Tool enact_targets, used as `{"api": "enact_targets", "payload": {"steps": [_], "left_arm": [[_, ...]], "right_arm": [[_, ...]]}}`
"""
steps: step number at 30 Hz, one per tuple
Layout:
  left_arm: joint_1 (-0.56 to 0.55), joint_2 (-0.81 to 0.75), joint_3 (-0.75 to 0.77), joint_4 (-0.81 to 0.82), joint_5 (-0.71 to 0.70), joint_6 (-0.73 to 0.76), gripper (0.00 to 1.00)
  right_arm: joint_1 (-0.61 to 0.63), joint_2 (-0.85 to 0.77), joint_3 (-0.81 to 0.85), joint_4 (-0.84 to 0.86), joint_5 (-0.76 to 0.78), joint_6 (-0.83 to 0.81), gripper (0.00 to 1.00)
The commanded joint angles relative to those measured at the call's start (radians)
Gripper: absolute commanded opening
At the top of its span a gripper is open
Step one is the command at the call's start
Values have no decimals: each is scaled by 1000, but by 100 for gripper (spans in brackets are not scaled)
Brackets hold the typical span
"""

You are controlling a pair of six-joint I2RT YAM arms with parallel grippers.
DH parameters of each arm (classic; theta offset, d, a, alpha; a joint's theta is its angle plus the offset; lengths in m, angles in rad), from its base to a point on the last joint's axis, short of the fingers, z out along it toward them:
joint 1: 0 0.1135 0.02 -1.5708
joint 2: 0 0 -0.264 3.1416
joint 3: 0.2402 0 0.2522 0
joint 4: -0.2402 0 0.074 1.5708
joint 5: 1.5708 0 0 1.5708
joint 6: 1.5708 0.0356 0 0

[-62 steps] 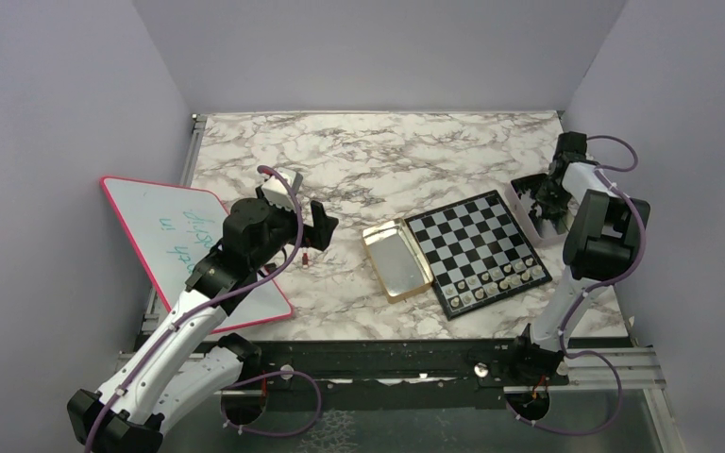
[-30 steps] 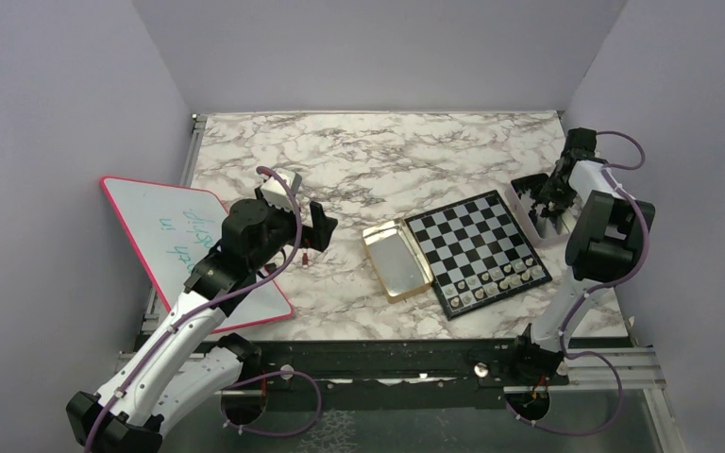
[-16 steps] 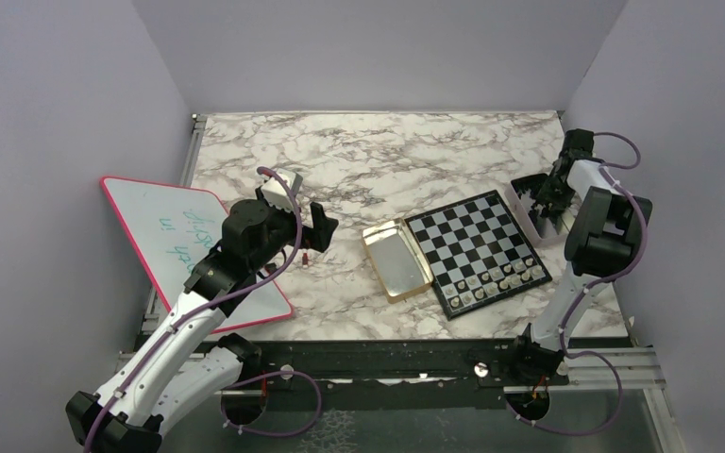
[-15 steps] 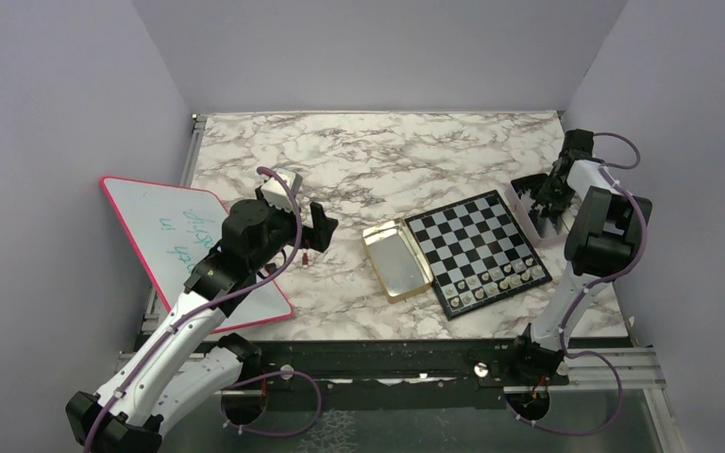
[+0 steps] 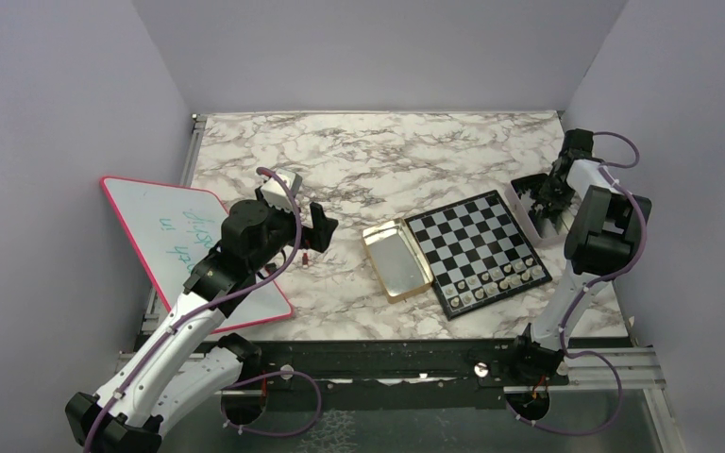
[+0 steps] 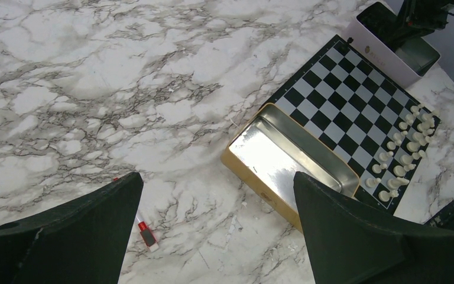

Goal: Set up the chess pieces on the board
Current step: Pick up the chess piece from the storage box.

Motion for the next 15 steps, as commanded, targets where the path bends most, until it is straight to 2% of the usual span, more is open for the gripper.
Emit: {"api": "enact_targets", "payload": {"steps": [1, 8, 15], "left_arm": [[-6, -17, -5, 9, -23, 10, 99], [-7, -21, -6, 9, -24, 13, 99], [-7, -21, -5, 9, -21, 11, 99]], "right_arm": [[-4, 10, 34, -6, 17, -20, 20], [-5, 6, 31, -11, 27, -20, 10], [0, -46, 33, -46, 33, -5, 8]]}}
